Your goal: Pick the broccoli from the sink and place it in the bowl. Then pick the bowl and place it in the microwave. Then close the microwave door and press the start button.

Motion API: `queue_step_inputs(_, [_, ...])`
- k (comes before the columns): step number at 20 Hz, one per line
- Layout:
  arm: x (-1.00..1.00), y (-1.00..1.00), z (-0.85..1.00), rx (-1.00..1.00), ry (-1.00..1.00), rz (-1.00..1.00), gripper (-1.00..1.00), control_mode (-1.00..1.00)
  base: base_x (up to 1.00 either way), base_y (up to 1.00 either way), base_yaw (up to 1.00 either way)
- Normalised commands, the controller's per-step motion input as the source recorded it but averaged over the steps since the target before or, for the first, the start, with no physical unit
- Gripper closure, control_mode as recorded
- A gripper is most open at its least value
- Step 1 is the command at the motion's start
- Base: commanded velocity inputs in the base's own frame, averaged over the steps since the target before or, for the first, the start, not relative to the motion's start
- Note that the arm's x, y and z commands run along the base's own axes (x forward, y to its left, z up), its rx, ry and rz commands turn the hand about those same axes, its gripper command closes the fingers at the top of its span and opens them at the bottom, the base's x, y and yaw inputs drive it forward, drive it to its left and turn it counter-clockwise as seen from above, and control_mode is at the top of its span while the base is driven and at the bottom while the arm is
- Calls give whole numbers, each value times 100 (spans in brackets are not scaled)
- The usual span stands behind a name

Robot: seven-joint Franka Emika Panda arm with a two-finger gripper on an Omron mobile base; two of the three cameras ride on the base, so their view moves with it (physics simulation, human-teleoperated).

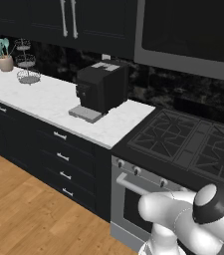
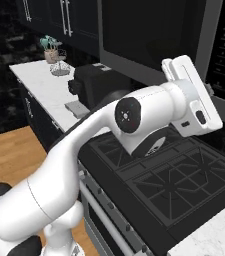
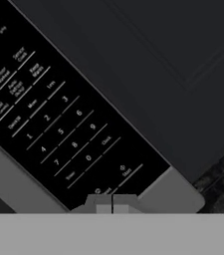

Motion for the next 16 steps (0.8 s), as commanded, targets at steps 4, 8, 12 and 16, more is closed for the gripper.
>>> queue_step_inputs(4, [7, -10, 0, 0, 0, 0, 100, -100, 0, 0, 0])
queue_step_inputs(8, [23, -18, -4, 0, 0, 0, 100, -100, 0, 0, 0])
queue_step_inputs(12, [30, -21, -8, 0, 1, 0, 100, -100, 0, 0, 0])
queue_step_inputs(16, [28, -23, -5, 0, 1, 0, 100, -100, 0, 0, 0])
